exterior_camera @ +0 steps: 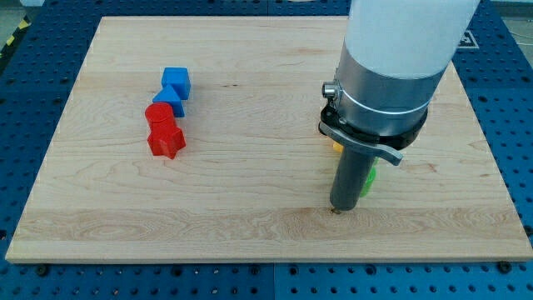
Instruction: Move the green circle to the bottom of green star
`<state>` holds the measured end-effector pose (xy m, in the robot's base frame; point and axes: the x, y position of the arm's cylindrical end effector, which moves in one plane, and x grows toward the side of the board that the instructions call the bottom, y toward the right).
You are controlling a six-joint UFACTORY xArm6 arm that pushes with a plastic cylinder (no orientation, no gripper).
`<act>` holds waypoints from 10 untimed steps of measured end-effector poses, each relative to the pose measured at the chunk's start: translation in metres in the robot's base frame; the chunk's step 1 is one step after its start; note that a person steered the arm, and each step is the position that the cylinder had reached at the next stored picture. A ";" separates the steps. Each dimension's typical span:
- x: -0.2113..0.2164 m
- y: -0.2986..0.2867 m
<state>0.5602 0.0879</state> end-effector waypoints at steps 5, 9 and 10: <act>-0.009 0.000; -0.014 -0.058; -0.024 -0.087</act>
